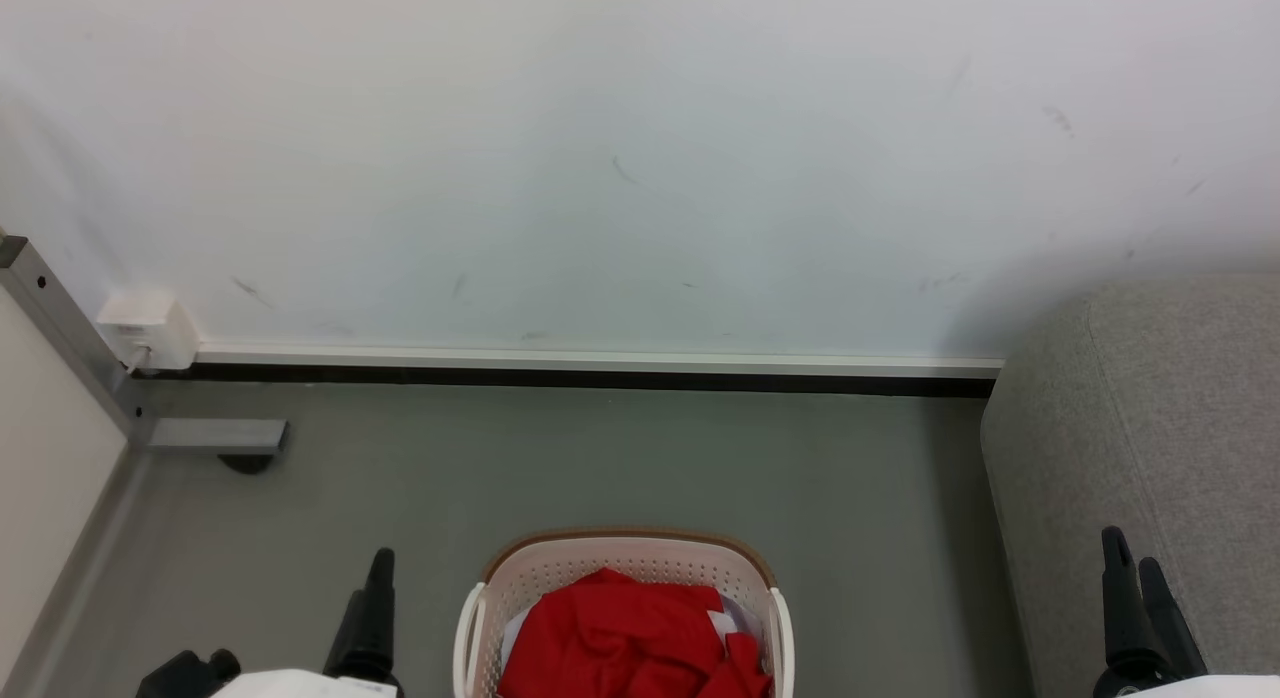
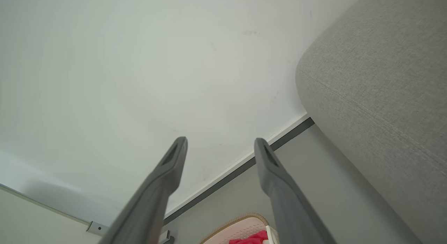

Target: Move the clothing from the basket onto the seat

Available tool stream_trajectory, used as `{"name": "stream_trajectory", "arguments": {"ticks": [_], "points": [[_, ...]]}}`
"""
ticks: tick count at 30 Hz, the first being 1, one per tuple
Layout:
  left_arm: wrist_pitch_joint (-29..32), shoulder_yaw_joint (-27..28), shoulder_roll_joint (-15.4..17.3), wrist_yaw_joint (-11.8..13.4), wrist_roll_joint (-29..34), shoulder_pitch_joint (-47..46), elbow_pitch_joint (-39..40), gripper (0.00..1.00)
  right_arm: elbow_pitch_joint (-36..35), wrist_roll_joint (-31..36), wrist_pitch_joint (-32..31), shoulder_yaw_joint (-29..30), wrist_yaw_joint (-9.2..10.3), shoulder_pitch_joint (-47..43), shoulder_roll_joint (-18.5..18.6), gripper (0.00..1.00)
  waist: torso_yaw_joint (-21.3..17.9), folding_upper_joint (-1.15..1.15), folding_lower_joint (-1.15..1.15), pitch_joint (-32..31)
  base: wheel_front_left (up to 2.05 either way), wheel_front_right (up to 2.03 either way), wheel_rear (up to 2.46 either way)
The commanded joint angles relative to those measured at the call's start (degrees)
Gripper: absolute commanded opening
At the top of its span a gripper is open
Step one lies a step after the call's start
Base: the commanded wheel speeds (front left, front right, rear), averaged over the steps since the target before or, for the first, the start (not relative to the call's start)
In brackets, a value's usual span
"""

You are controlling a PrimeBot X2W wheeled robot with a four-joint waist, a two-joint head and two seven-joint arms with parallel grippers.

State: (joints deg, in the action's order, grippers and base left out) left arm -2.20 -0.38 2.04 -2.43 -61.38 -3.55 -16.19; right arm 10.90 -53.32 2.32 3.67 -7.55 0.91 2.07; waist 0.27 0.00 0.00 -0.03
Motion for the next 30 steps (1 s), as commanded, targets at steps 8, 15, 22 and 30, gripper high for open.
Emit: {"name": "stream_trajectory", "arguments": {"ticks": [8, 15, 22, 30], "points": [[-2.23, -1.13, 0.65, 0.98, 8.99, -0.54, 0.81, 1.00, -1.37, 8.62, 2.14, -0.77, 0.04, -0.19, 1.01, 1.00, 0.09, 0.00, 0.00, -0.04, 0.00, 0.00, 0.00], [-3.58, -2.00, 0.69, 1.72, 15.22, -0.06, 1.17, 1.00, -1.85, 14.26, 3.44, -1.20, 0.05, -0.63, 1.08, 1.00, 0.24, 0.00, 0.00, -0.13, 0.00, 0.00, 0.00], [-4.63, -2.84, 0.73, 2.35, 20.68, 0.21, 1.40, 1.00, -2.11, 18.62, 4.51, -1.54, 0.05, -1.08, 1.11, 1.00, 0.37, 0.00, 0.00, -0.19, 0.00, 0.00, 0.00], [-5.85, -3.44, 0.79, 3.11, 26.43, 0.54, 1.33, 1.00, -2.22, 23.98, 5.74, -2.18, 0.06, -1.66, 1.04, 1.00, 0.49, 0.00, 0.00, -0.28, 0.00, 0.00, 0.00]]}}
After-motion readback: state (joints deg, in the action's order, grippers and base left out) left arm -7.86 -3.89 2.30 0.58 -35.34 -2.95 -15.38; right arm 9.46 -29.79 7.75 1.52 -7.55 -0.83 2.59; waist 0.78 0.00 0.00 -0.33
